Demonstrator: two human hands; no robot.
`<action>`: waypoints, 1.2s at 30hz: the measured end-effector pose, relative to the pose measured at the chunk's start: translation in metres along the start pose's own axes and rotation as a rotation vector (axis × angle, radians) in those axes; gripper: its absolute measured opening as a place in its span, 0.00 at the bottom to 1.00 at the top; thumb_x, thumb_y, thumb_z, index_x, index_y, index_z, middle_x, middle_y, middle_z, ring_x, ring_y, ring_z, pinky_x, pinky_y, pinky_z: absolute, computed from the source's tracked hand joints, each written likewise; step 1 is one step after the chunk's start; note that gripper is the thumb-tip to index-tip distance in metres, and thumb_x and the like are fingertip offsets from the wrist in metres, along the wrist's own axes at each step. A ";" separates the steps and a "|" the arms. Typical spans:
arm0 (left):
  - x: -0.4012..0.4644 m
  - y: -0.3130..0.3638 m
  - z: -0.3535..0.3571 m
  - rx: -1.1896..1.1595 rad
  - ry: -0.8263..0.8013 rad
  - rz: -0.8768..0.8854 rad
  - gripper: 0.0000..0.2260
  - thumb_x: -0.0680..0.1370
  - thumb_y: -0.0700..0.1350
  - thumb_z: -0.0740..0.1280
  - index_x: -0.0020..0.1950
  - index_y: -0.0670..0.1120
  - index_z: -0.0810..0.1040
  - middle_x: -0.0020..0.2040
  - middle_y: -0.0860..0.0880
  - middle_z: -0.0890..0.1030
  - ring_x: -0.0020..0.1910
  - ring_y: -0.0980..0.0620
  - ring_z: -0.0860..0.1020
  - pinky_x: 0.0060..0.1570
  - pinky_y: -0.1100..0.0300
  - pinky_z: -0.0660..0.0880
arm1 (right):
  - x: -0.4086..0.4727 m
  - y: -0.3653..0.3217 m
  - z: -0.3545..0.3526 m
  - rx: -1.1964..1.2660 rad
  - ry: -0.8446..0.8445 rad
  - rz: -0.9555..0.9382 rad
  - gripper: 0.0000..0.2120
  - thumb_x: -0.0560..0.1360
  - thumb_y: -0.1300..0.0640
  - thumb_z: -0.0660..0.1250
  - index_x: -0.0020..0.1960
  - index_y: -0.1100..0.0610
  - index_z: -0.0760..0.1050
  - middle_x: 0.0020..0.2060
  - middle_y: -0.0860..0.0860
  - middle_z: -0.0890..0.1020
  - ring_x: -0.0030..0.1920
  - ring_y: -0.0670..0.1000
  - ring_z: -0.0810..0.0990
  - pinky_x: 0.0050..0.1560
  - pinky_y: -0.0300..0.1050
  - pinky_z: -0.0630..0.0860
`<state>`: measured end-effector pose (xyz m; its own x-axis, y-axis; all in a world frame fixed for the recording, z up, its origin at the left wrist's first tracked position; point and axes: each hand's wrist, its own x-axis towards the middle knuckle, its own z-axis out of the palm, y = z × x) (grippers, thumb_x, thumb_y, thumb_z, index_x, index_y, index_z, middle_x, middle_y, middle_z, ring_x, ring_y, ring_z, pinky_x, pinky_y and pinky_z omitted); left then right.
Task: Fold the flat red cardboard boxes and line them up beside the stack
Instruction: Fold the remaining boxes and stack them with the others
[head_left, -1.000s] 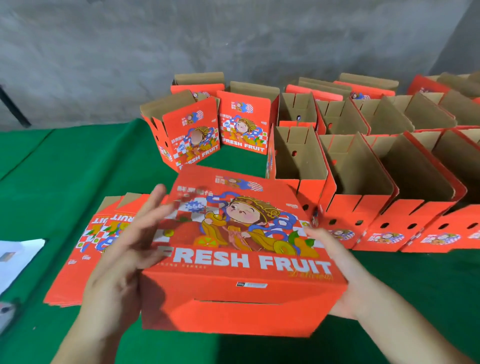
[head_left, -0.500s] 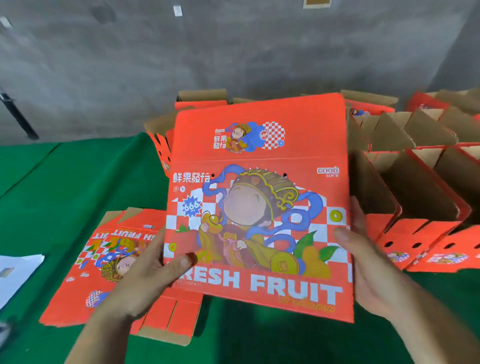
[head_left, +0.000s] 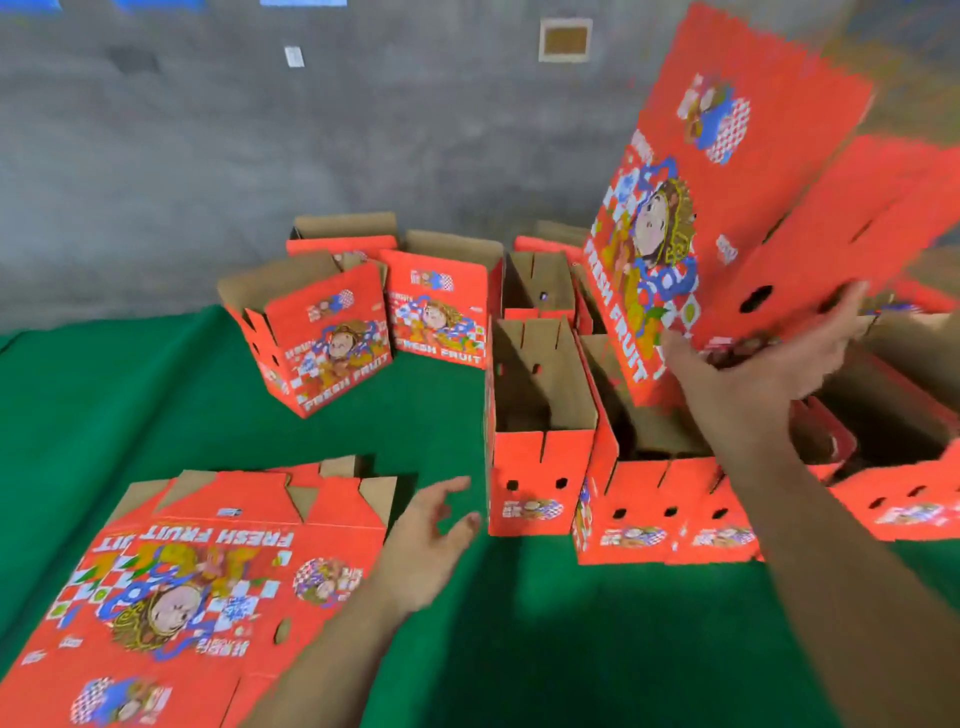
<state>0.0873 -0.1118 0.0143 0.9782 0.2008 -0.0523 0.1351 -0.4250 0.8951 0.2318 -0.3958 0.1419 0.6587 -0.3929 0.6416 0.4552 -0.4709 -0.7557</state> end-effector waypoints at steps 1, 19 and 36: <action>0.000 -0.014 -0.001 0.002 0.026 -0.032 0.15 0.83 0.42 0.69 0.69 0.53 0.76 0.67 0.50 0.79 0.68 0.51 0.77 0.58 0.70 0.72 | -0.004 0.010 0.008 -0.063 -0.012 0.086 0.66 0.59 0.40 0.81 0.83 0.62 0.47 0.75 0.63 0.58 0.77 0.61 0.58 0.79 0.46 0.50; -0.037 -0.175 -0.048 0.623 0.127 -0.605 0.33 0.77 0.64 0.64 0.81 0.65 0.58 0.84 0.48 0.56 0.81 0.39 0.58 0.79 0.42 0.56 | -0.076 0.025 0.034 -0.155 -0.138 0.132 0.54 0.68 0.43 0.75 0.82 0.46 0.45 0.81 0.63 0.42 0.81 0.64 0.46 0.79 0.64 0.50; -0.063 -0.164 -0.008 0.857 -0.057 -0.414 0.31 0.76 0.50 0.61 0.79 0.54 0.59 0.81 0.42 0.55 0.77 0.32 0.59 0.75 0.37 0.63 | -0.259 -0.015 0.081 0.053 -1.116 0.448 0.38 0.78 0.60 0.70 0.81 0.51 0.52 0.79 0.51 0.58 0.75 0.55 0.66 0.76 0.54 0.63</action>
<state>0.0026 -0.0475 -0.1253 0.8301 0.4463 -0.3342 0.5195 -0.8368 0.1729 0.1033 -0.2229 -0.0234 0.9081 0.3991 -0.1265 0.0604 -0.4239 -0.9037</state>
